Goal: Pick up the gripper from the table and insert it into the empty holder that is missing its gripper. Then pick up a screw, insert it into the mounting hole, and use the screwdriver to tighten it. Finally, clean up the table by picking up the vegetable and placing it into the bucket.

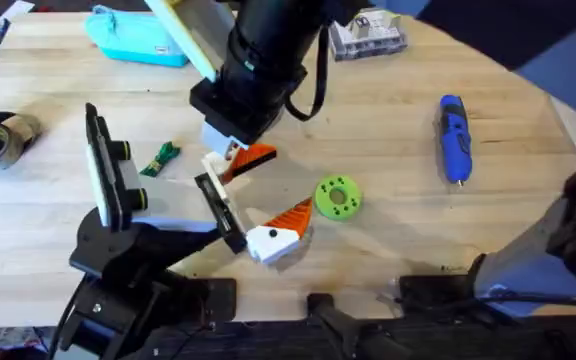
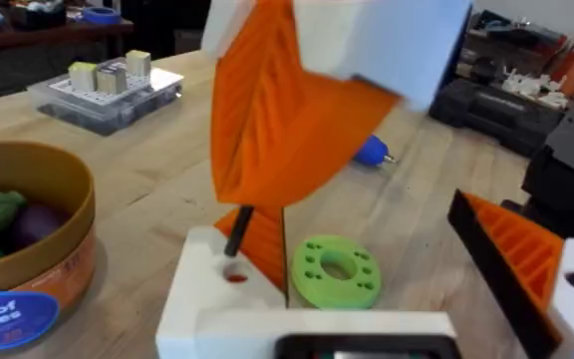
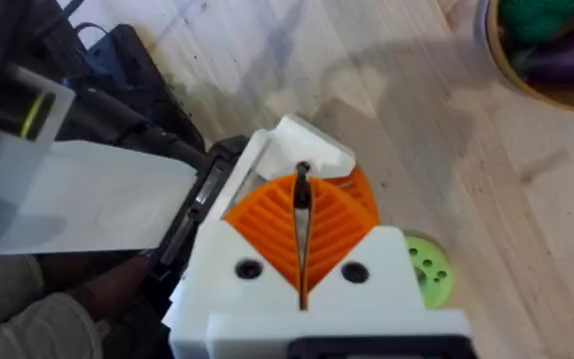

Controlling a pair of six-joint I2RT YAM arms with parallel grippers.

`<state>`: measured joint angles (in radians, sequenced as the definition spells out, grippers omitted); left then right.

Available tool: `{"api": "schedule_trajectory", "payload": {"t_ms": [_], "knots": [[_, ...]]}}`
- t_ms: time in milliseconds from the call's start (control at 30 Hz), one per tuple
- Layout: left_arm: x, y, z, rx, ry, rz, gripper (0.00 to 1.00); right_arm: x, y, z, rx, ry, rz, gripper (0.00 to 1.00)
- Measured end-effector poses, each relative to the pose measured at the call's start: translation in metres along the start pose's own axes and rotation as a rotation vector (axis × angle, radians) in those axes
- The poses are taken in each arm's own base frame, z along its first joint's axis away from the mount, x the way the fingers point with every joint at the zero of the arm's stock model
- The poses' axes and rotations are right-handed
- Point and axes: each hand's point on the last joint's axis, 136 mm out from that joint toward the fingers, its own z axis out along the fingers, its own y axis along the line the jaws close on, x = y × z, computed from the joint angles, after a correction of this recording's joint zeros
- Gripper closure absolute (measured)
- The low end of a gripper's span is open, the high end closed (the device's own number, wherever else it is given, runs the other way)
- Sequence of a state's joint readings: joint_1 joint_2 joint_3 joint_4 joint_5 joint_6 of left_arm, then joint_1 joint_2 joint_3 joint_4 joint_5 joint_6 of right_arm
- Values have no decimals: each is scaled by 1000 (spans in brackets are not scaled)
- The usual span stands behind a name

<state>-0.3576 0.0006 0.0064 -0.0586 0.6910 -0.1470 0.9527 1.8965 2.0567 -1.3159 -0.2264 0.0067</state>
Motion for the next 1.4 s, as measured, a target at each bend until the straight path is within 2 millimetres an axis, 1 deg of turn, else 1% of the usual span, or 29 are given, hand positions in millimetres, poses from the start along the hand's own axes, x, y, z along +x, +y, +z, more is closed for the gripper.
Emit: {"api": "schedule_trajectory", "payload": {"t_ms": [233, 467, 700, 1000, 1400], "knots": [[0, 0, 0, 0, 0, 0, 10, 9, 0, 2, 0, 41, 10, 995], [0, 0, 0, 0, 0, 0, 10, 4, 0, 2, 0, 20, 4, 995], [0, 0, 0, 0, 0, 0, 10, 4, 0, 3, 0, 22, 5, 995], [0, 0, 0, 0, 0, 0, 10, 5, -5, 15, 5, 53, 5, 995], [0, 0, 0, 0, 0, -3, 10, 5, -5, 15, 9, 53, 5, 995]]}}
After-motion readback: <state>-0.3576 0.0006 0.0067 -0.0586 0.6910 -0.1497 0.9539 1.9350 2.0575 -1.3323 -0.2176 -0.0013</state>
